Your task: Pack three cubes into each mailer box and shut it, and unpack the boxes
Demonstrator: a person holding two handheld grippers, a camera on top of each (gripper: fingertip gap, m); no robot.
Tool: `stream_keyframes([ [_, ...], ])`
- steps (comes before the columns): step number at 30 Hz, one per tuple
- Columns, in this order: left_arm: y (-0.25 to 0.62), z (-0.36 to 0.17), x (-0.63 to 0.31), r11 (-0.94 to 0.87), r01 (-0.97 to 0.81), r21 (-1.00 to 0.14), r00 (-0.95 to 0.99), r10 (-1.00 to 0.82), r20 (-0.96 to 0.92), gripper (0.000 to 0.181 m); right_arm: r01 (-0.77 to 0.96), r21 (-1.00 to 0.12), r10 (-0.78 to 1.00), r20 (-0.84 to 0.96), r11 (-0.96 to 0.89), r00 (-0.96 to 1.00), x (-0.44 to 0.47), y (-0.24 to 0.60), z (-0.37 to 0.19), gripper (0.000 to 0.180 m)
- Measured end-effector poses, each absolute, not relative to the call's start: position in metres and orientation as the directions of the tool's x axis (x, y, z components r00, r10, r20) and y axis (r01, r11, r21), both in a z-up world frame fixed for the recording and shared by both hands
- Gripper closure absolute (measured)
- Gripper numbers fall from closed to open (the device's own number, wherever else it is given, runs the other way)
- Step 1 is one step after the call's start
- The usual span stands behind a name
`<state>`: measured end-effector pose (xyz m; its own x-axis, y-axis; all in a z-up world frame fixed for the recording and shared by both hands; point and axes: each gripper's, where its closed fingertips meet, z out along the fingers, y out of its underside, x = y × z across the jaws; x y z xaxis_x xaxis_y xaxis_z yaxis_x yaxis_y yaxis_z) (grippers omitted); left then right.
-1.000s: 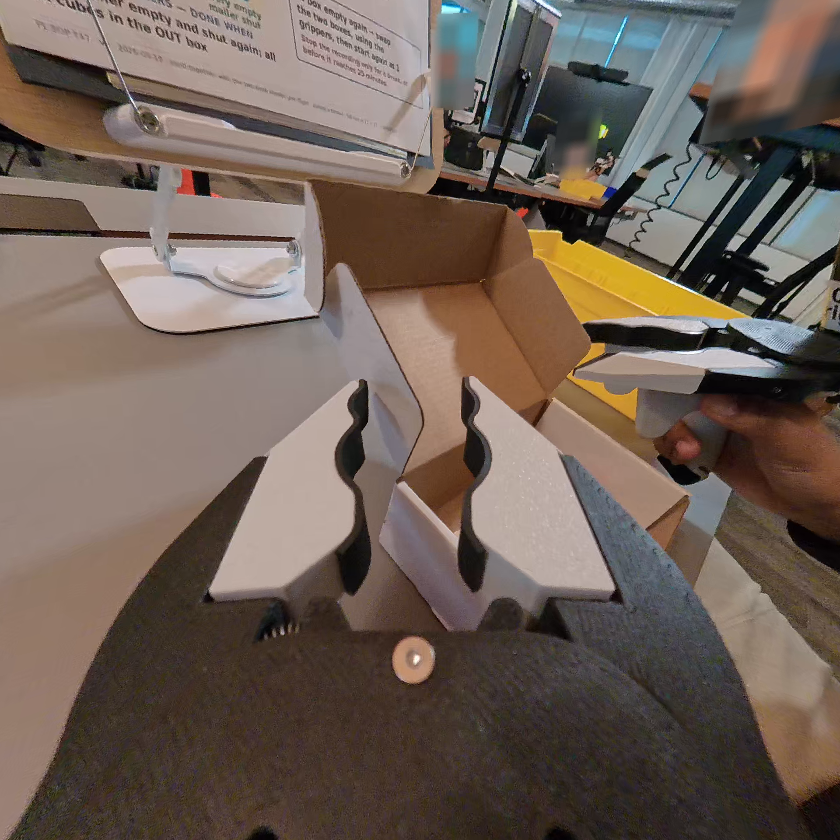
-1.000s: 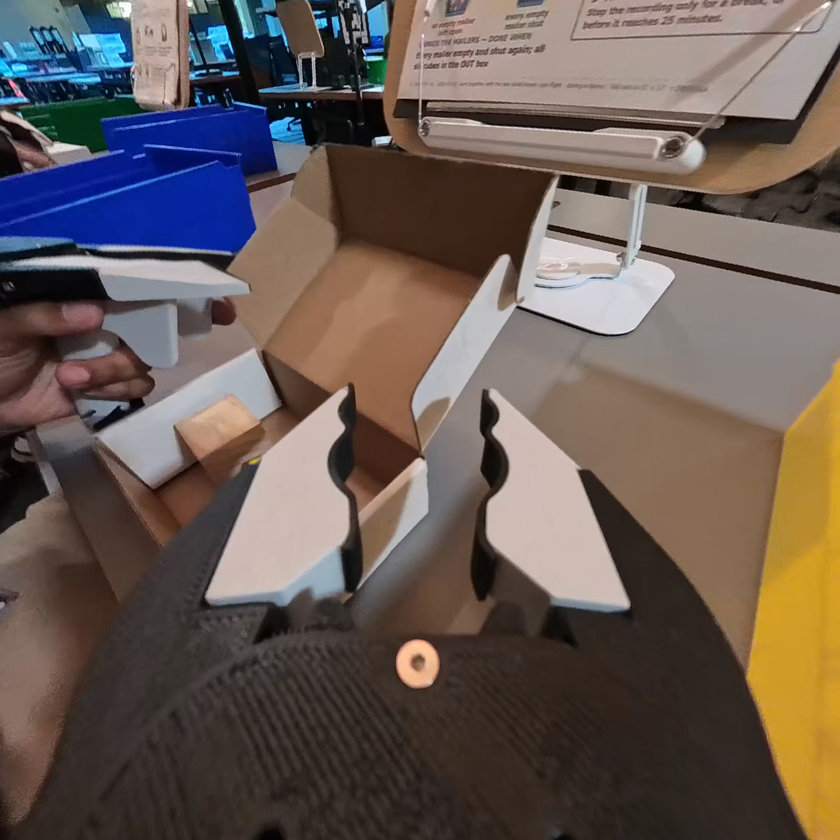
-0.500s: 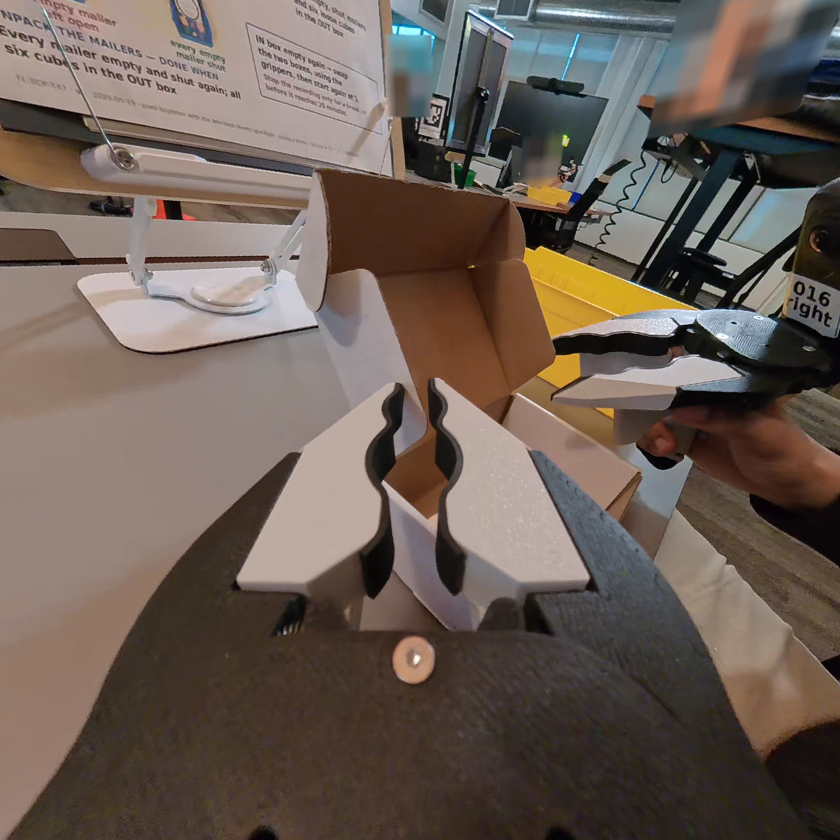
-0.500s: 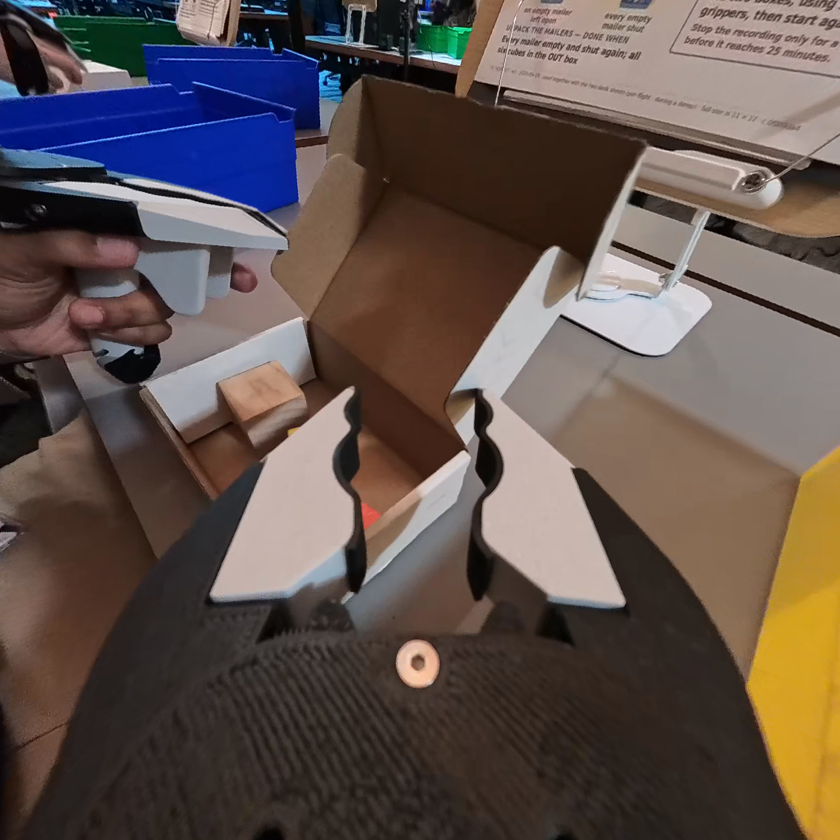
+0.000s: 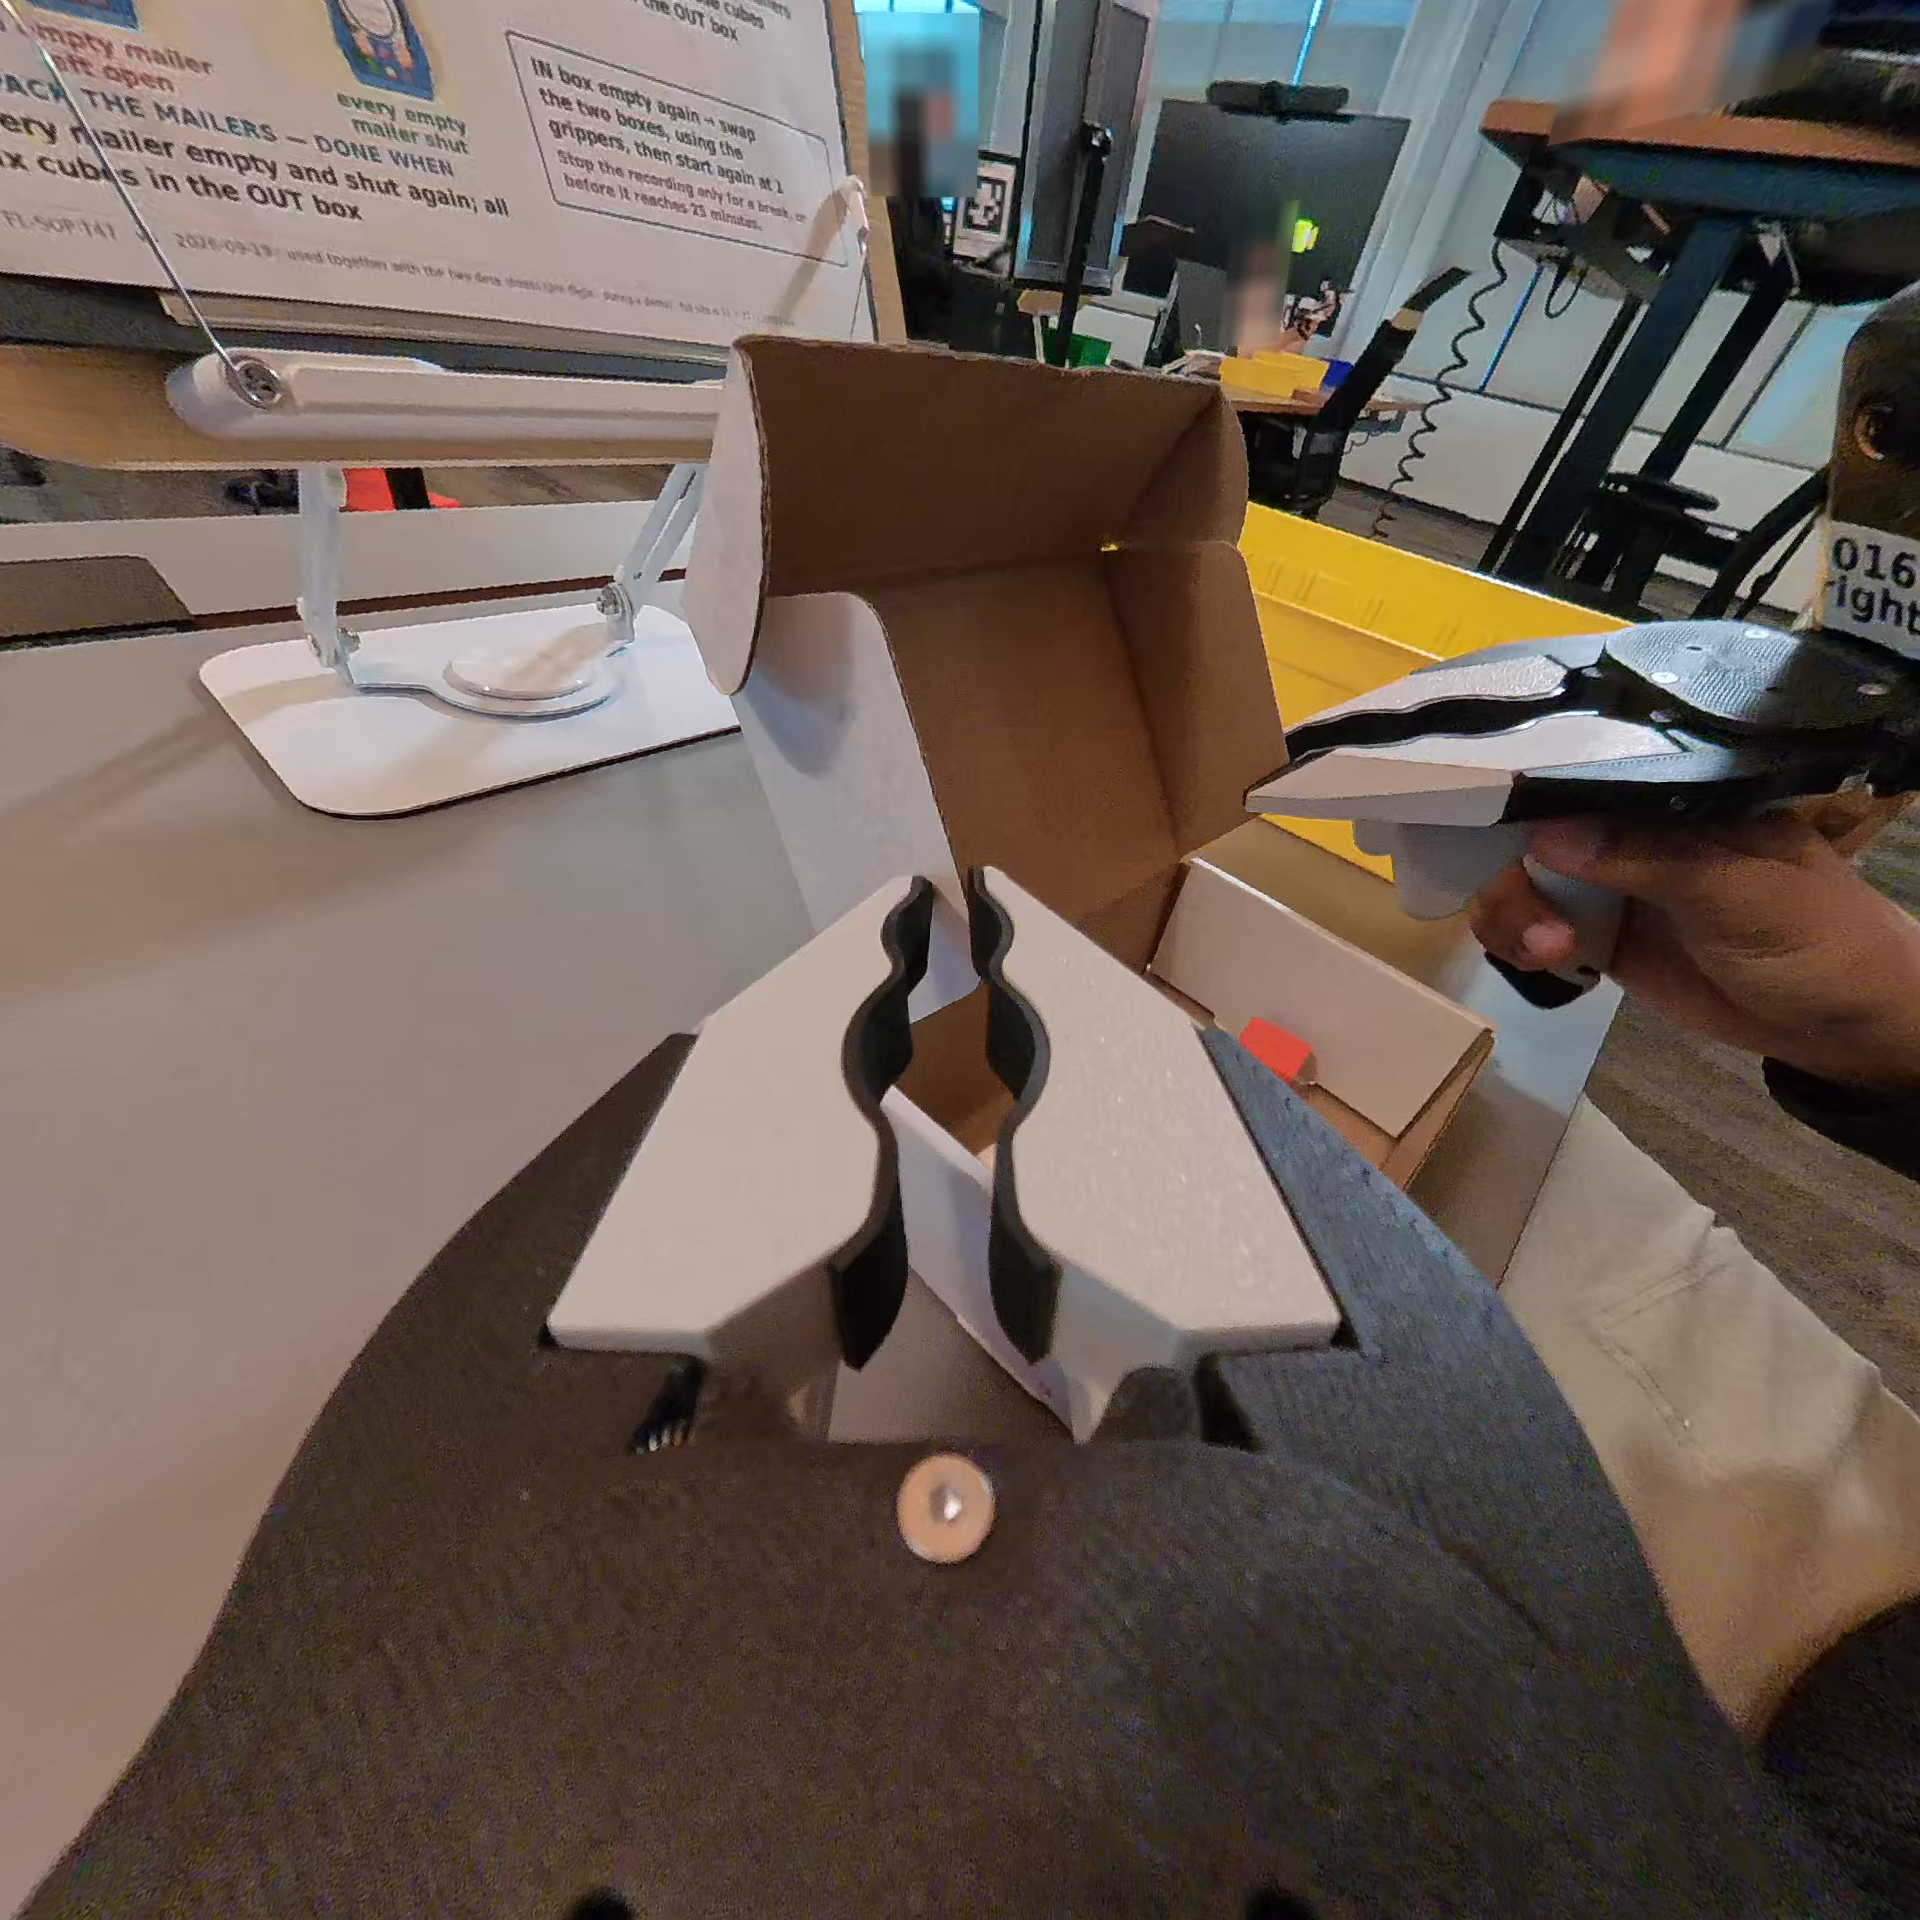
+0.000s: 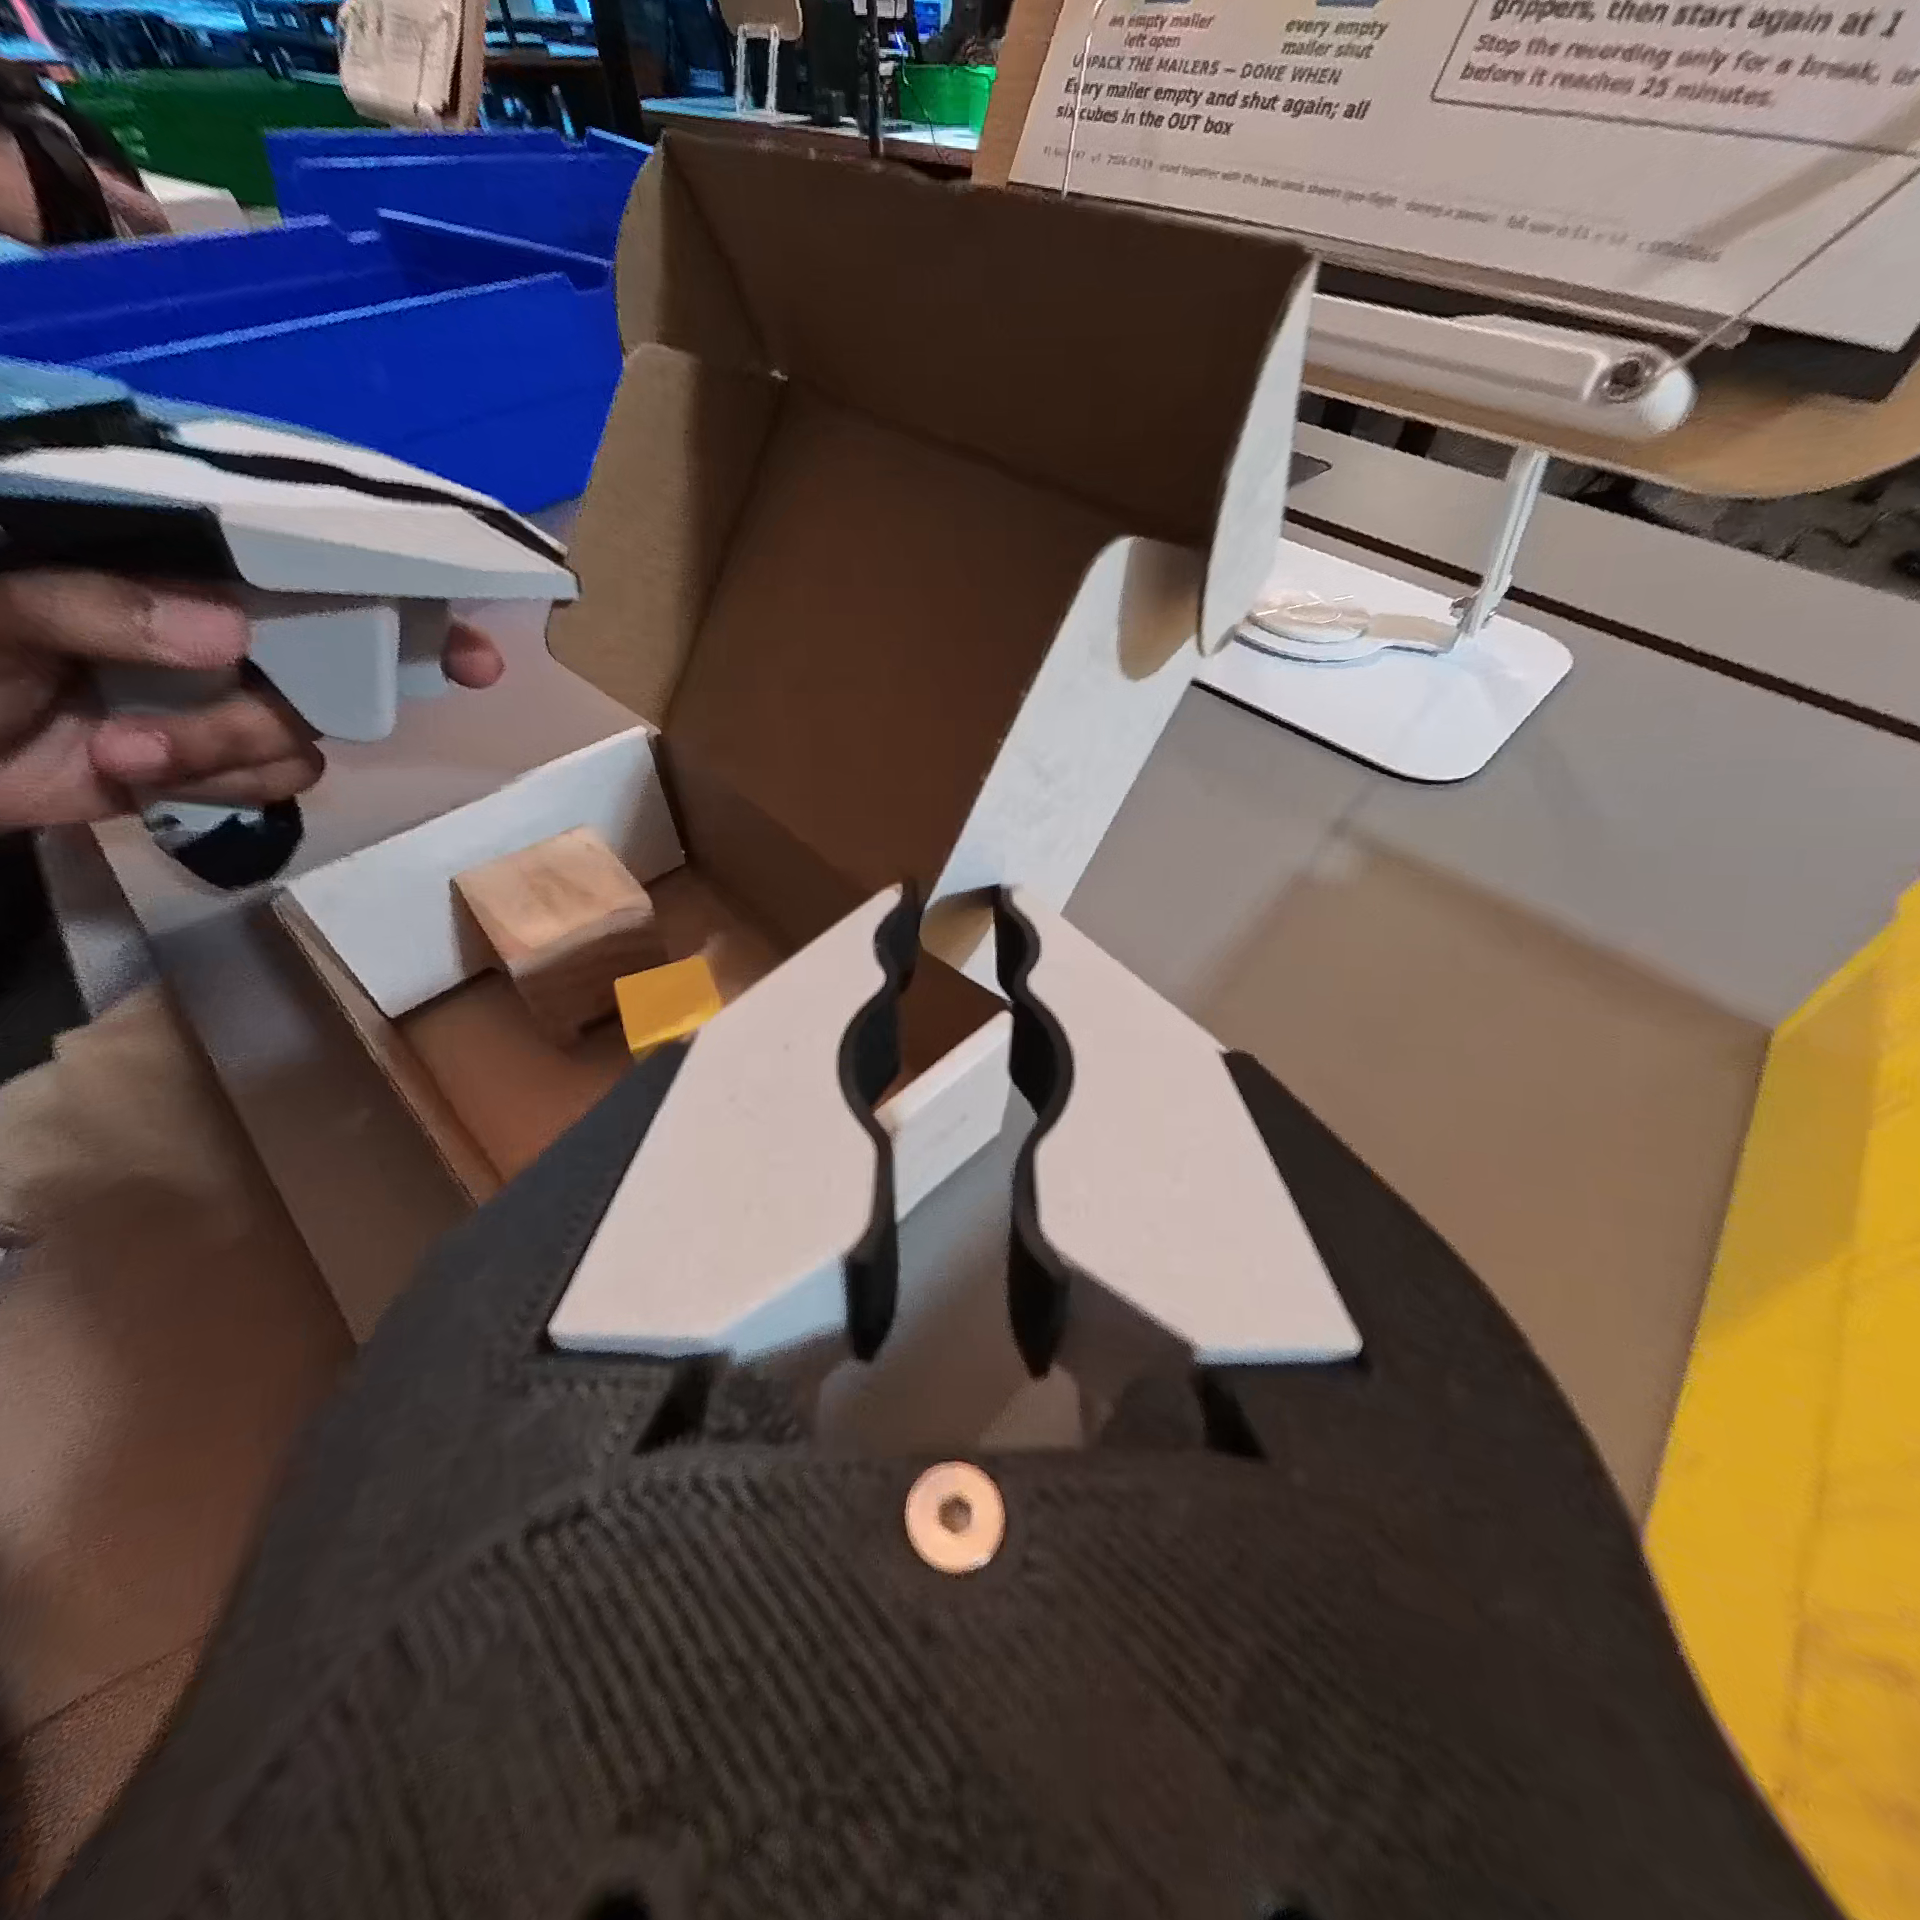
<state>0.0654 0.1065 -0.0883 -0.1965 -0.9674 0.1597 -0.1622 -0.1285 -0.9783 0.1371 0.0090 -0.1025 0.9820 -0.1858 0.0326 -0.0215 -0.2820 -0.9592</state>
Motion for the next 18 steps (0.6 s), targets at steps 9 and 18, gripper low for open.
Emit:
stream_keyframes([
  [9, 0.101, -0.093, 0.057, -0.092, -0.216, -0.972, -0.242, -0.96, 0.145, 0.177, 0.018, -0.943, -0.156, 0.074, -0.333, 0.985, 0.131, 0.002, -0.108, 0.167],
  [18, 0.111, -0.097, 0.045, -0.06, -0.225, -0.973, -0.23, -0.967, 0.113, 0.172, -0.029, -0.954, -0.174, 0.025, -0.298, 0.984, 0.132, -0.001, -0.102, 0.151],
])
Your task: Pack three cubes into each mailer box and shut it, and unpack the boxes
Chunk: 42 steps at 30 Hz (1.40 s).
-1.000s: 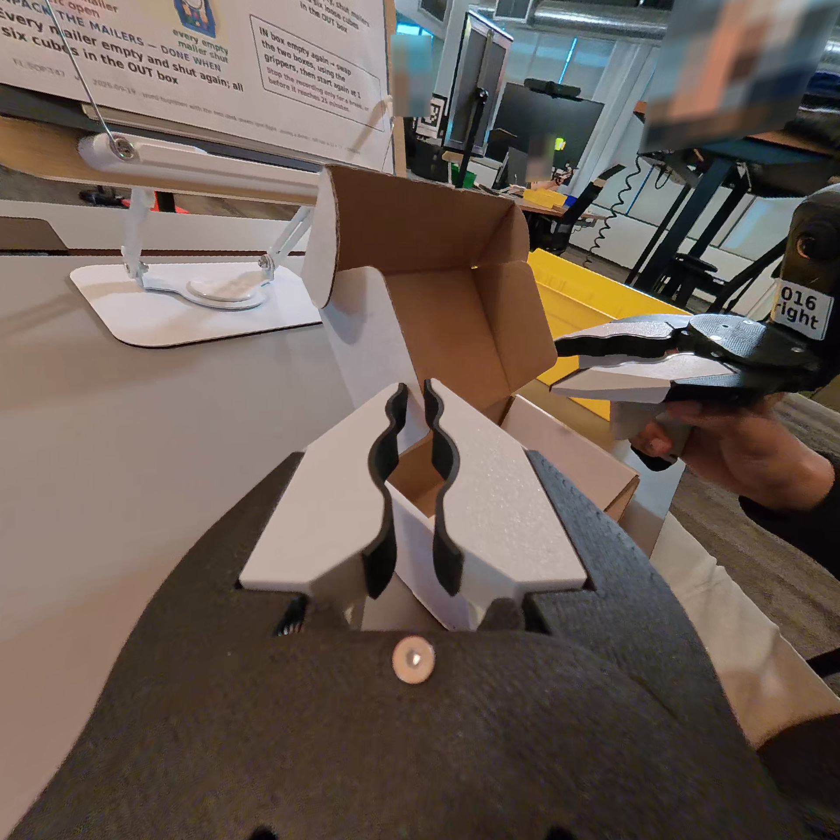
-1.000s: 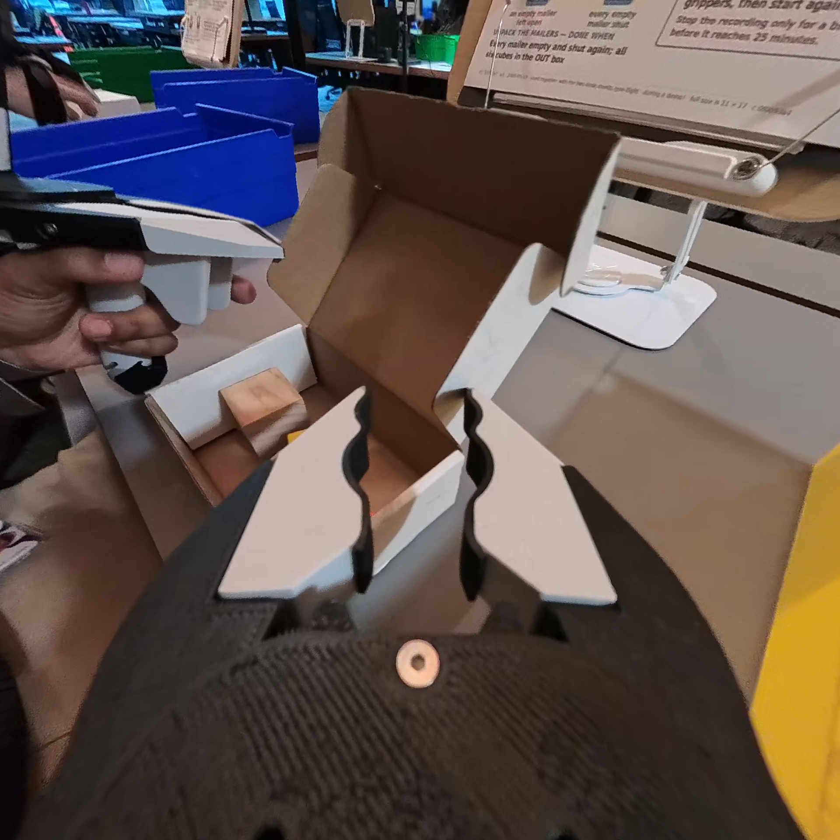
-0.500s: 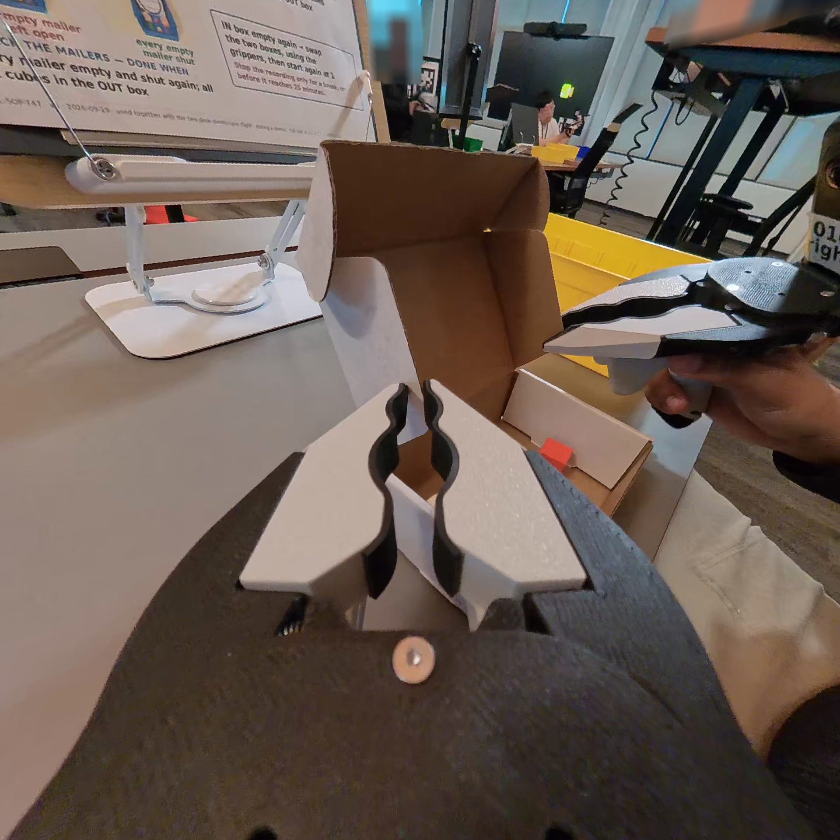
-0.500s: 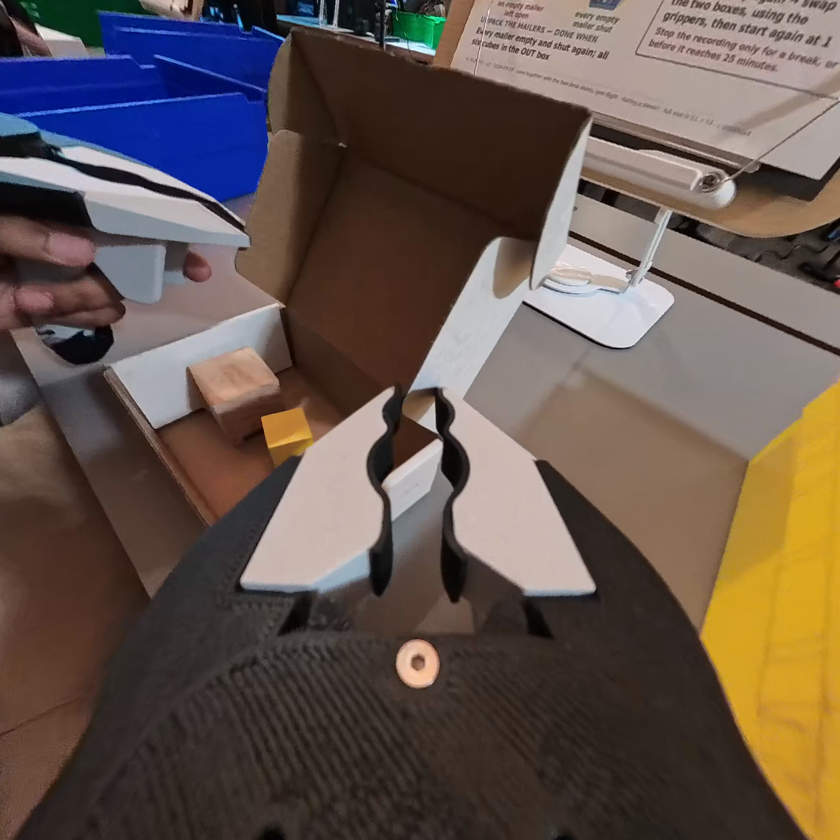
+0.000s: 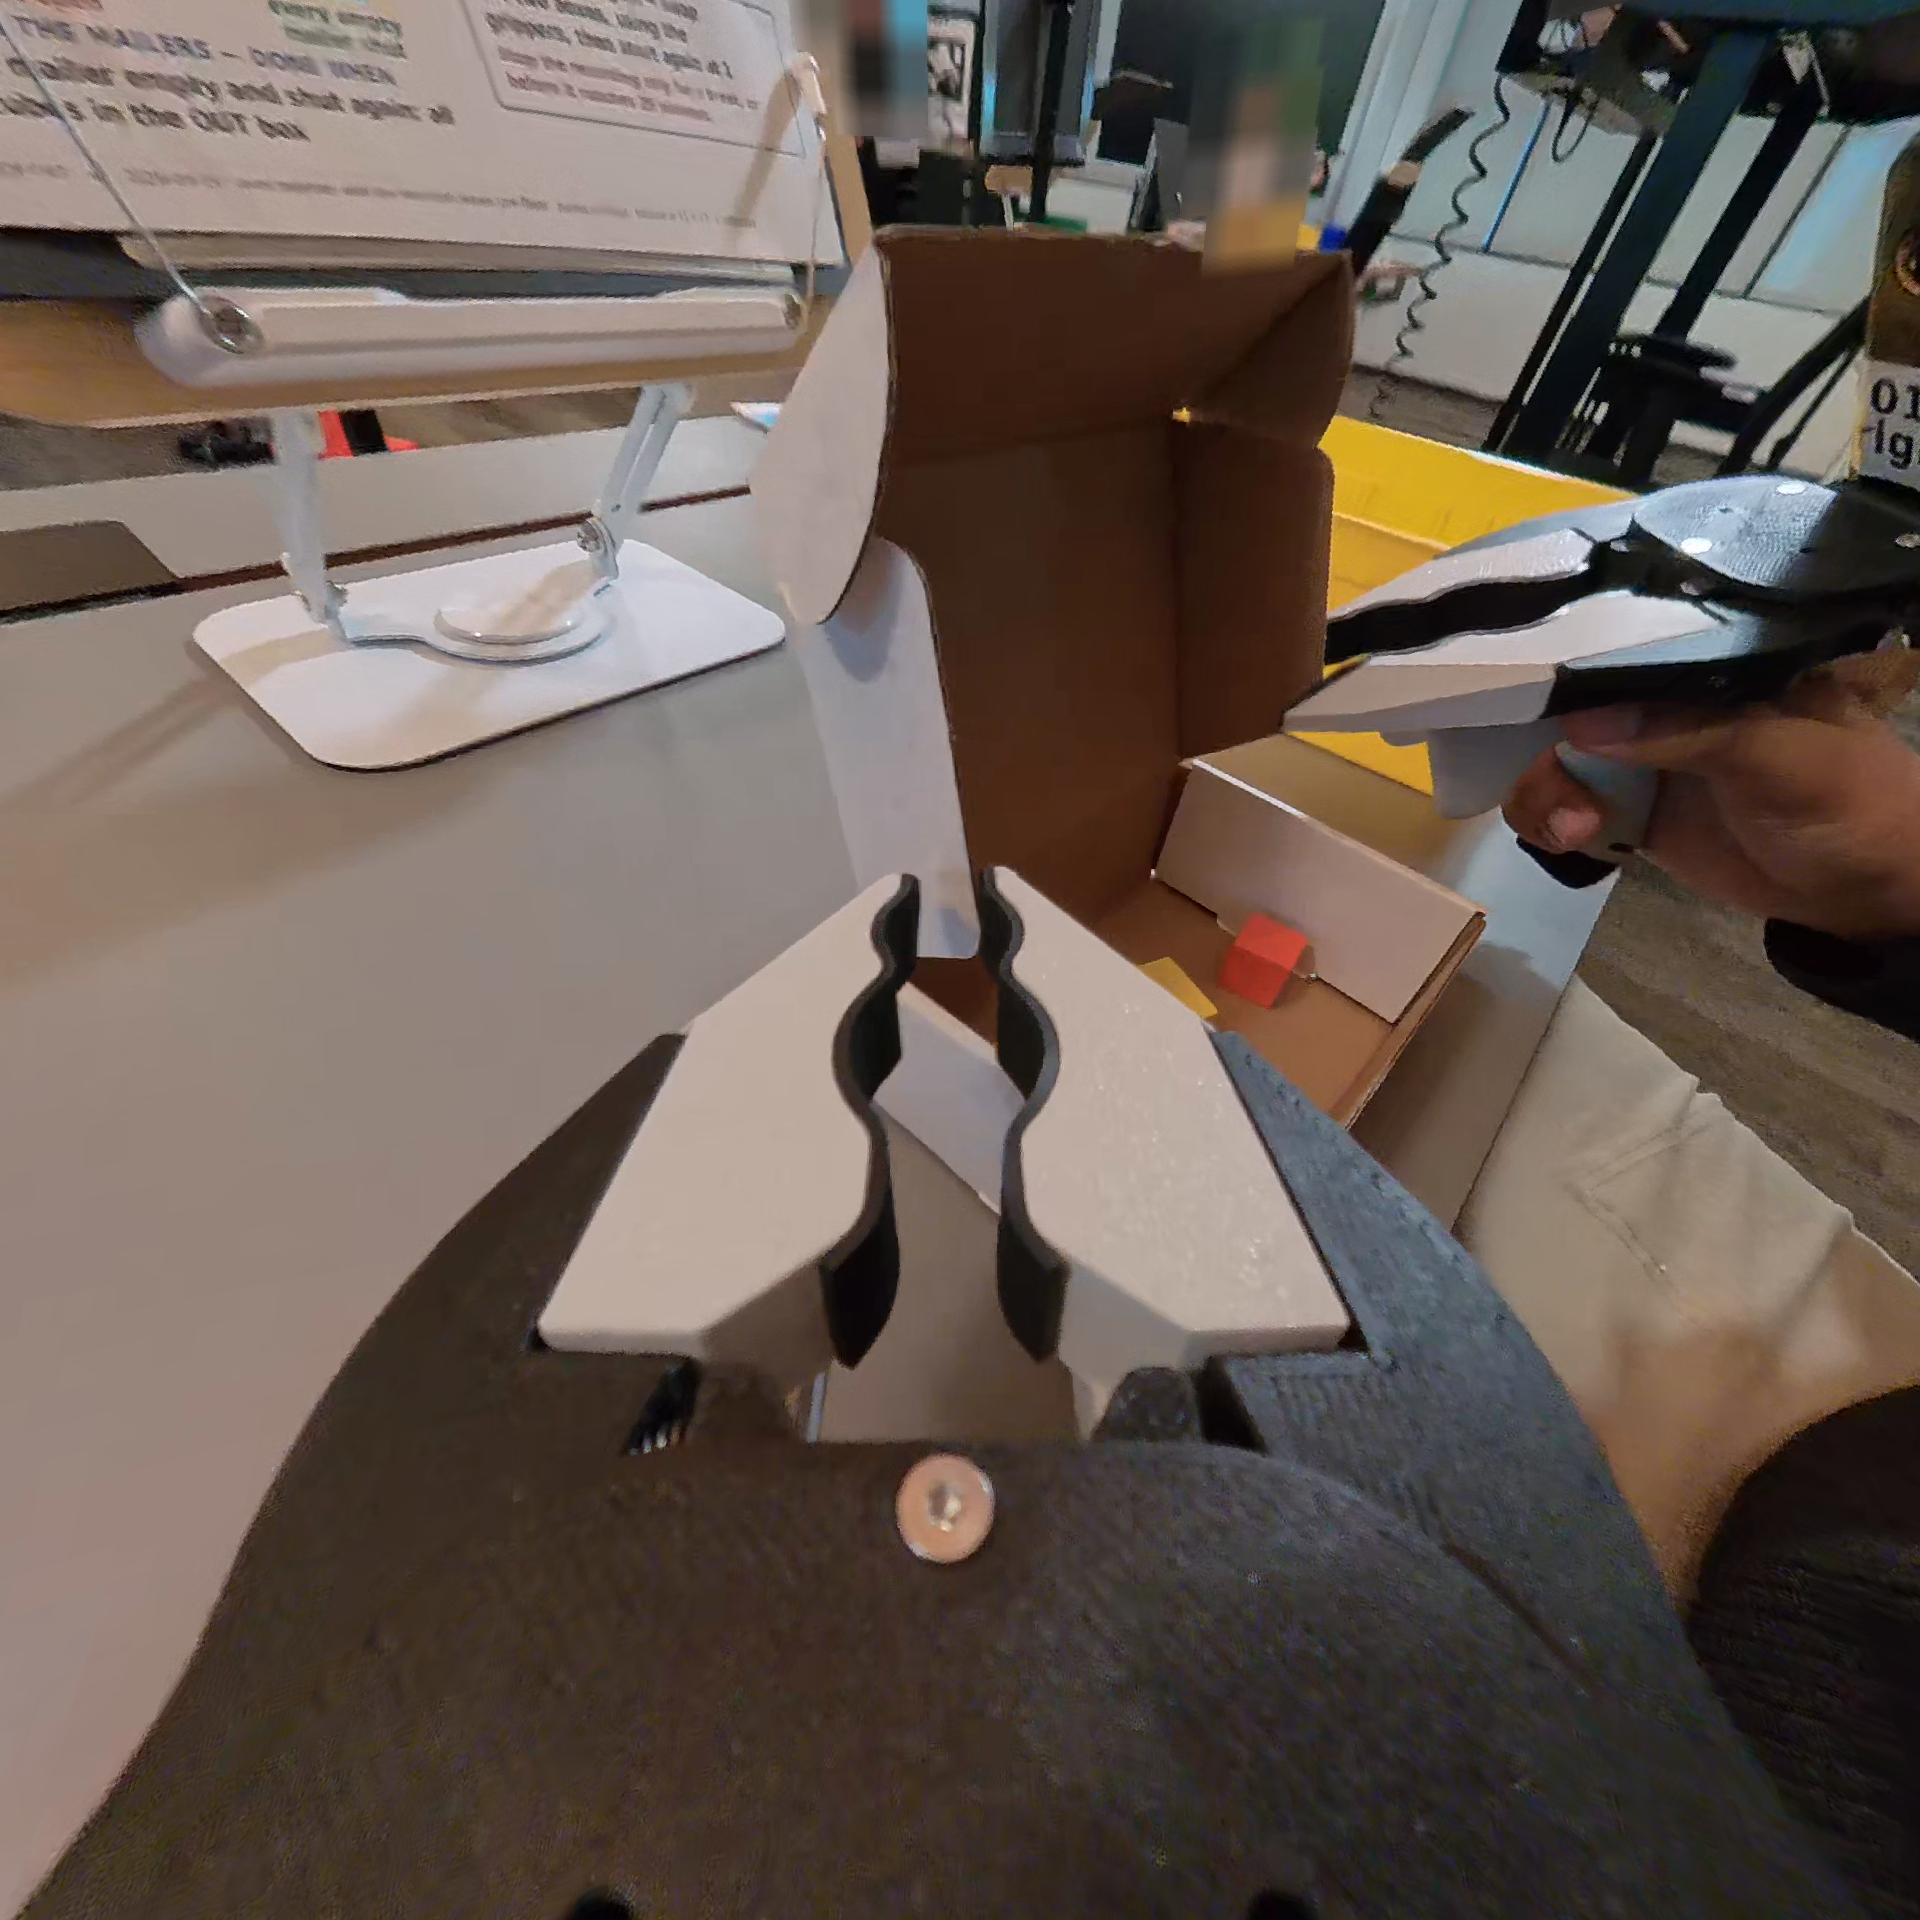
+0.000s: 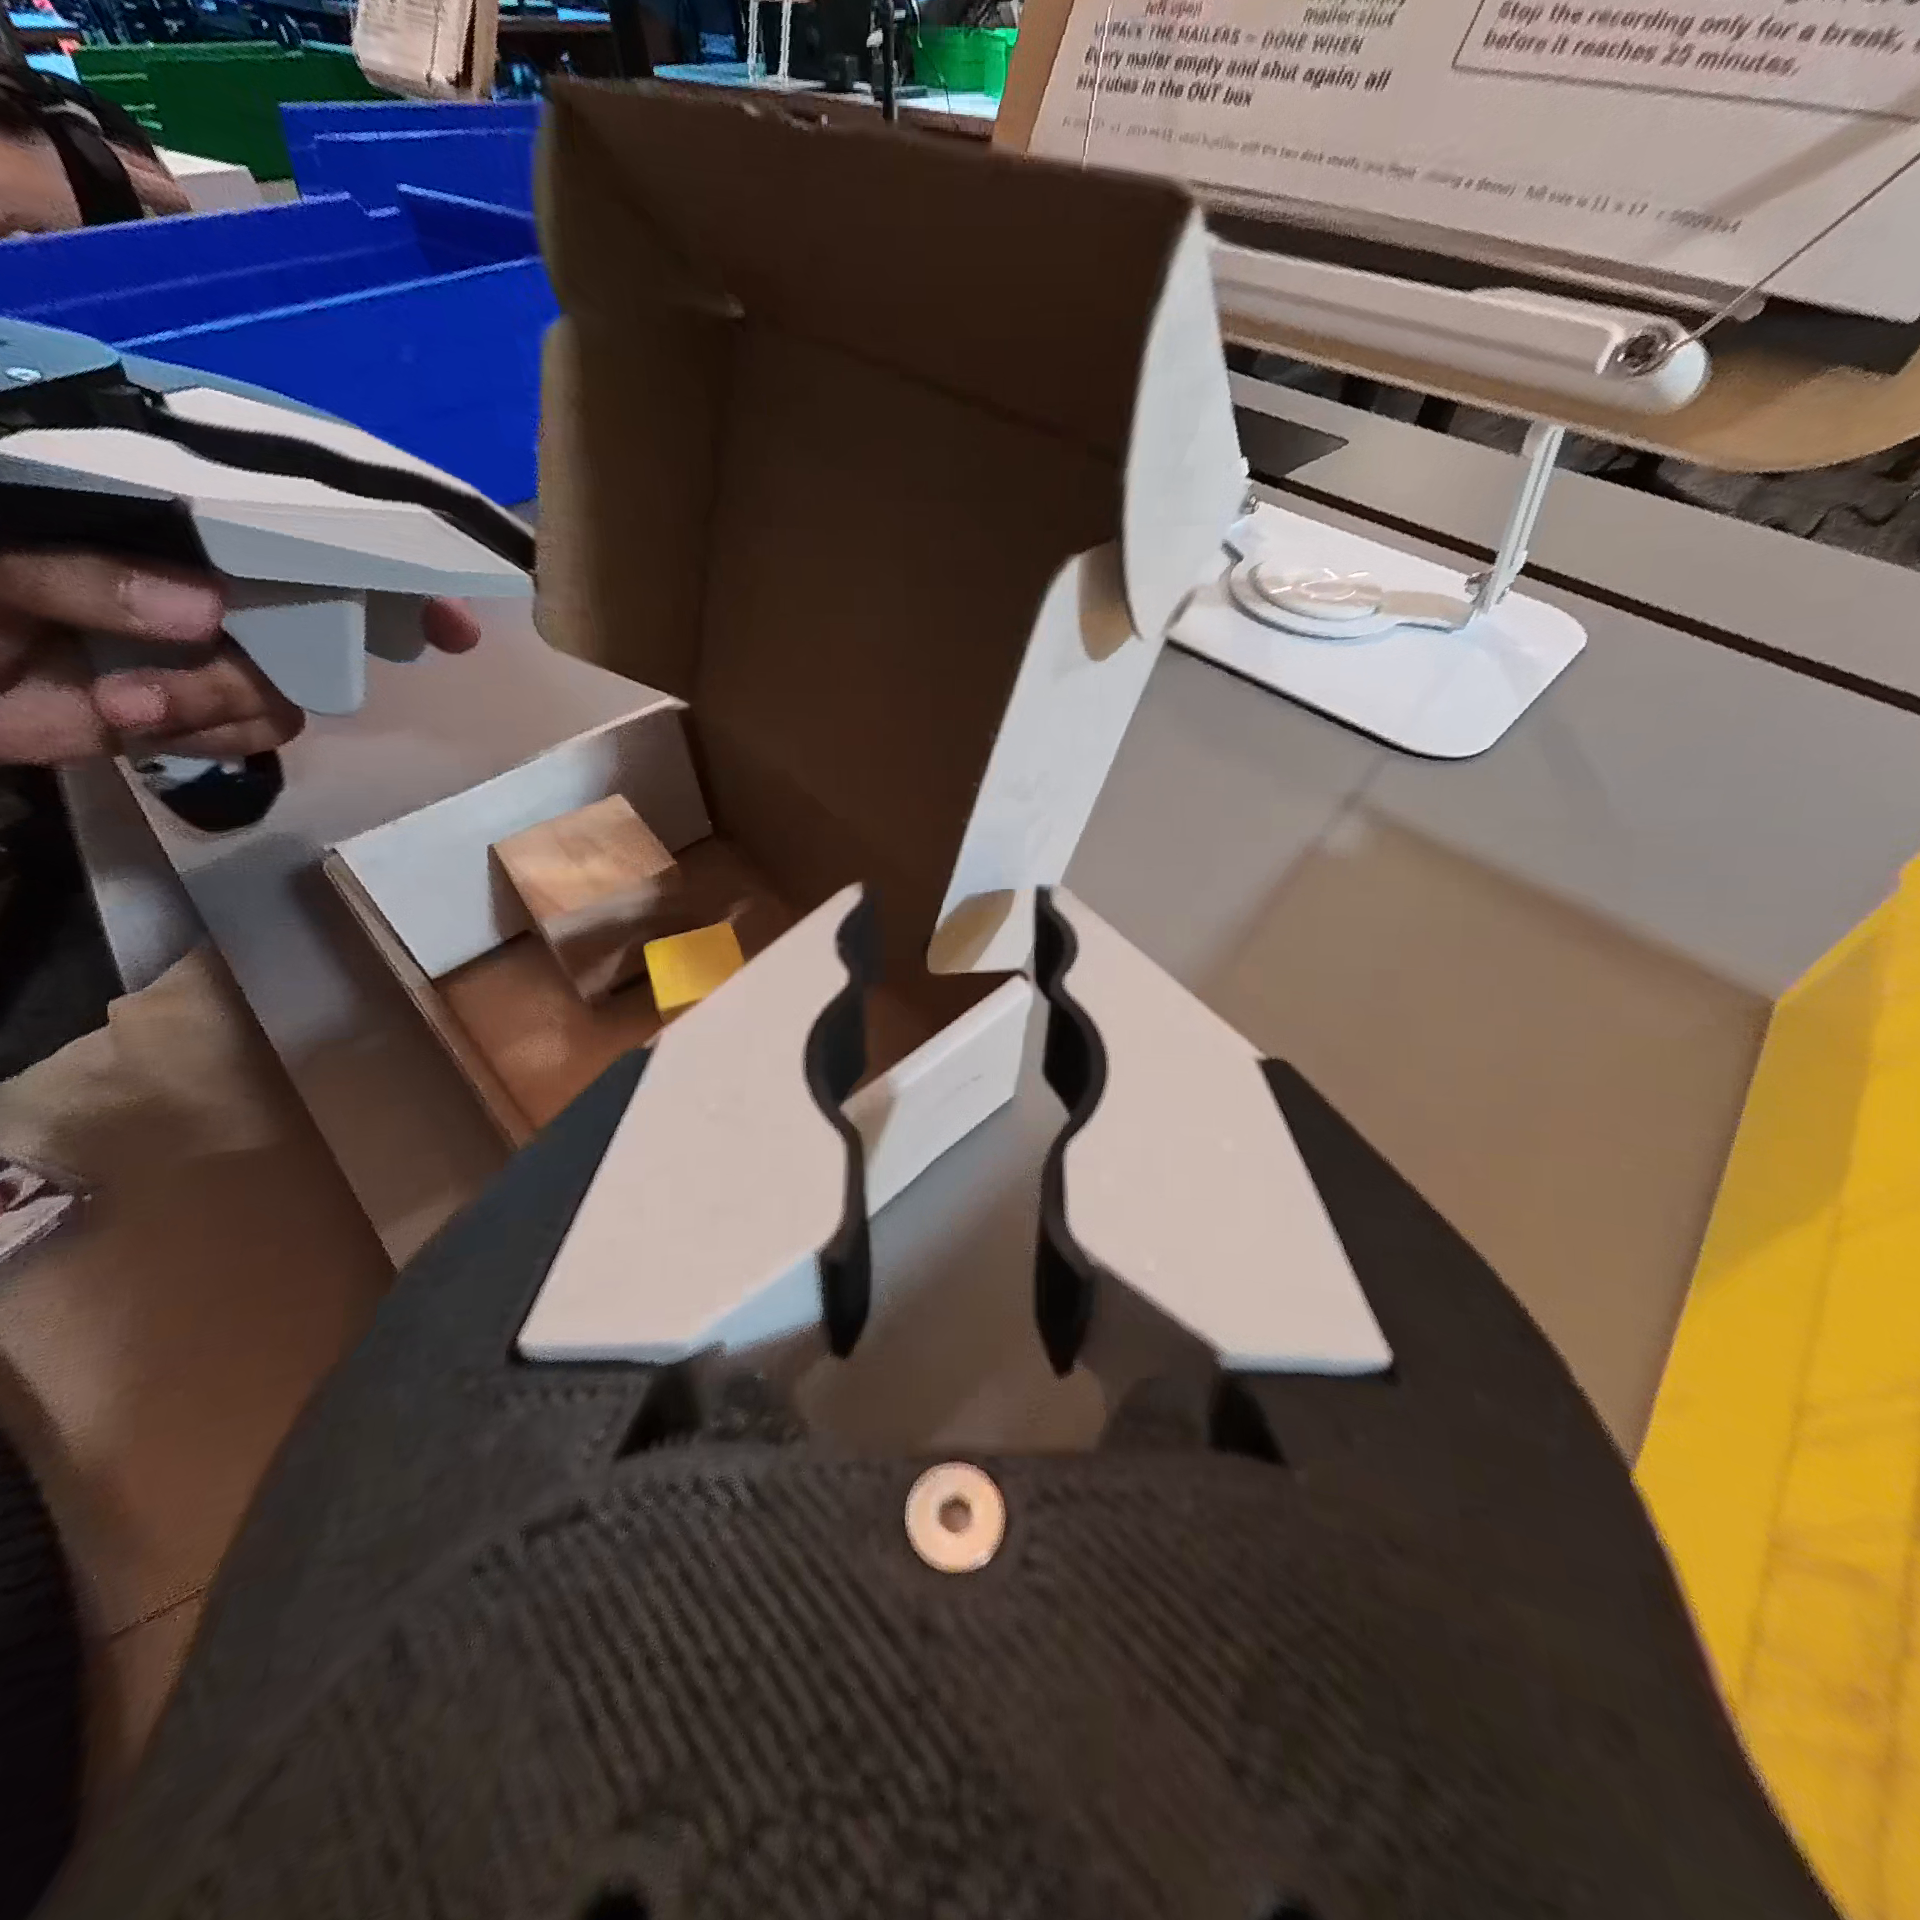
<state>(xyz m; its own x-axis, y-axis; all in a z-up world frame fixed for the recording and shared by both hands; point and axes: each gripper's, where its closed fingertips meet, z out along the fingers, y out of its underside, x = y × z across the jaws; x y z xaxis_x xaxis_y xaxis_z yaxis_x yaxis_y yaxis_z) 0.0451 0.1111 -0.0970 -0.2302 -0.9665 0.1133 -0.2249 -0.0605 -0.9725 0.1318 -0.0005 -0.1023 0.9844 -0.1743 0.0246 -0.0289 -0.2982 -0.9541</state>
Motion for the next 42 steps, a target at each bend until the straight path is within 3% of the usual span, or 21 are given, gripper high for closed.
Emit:
stream_keyframes([
  [4, 0.116, -0.083, 0.051, -0.127, -0.128, -0.984, -0.22, -0.963, 0.153, 0.156, 0.008, -0.965, -0.182, 0.058, -0.264, 0.982, 0.135, 0.007, -0.096, 0.137],
  [11, 0.1, -0.098, 0.07, -0.045, -0.169, -0.985, -0.223, -0.971, 0.083, 0.151, 0.055, -0.95, -0.202, 0.121, -0.307, 0.972, 0.14, 0.021, -0.103, 0.139],
  [22, 0.102, -0.102, 0.058, -0.066, -0.211, -0.975, -0.22, -0.969, 0.113, 0.175, 0.082, -0.946, -0.171, 0.141, -0.314, 0.975, 0.13, 0.007, -0.101, 0.158],
  [35, 0.098, -0.109, 0.051, -0.024, -0.278, -0.96, -0.266, -0.959, 0.101, 0.175, 0.082, -0.934, -0.148, 0.141, -0.348, 0.979, 0.127, 0.0, -0.105, 0.167],
  [42, 0.092, -0.117, 0.045, 0.062, -0.319, -0.946, -0.277, -0.96, 0.031, 0.176, -0.022, -0.926, -0.142, 0.034, -0.377, 0.989, 0.12, -0.008, -0.115, 0.169],
])
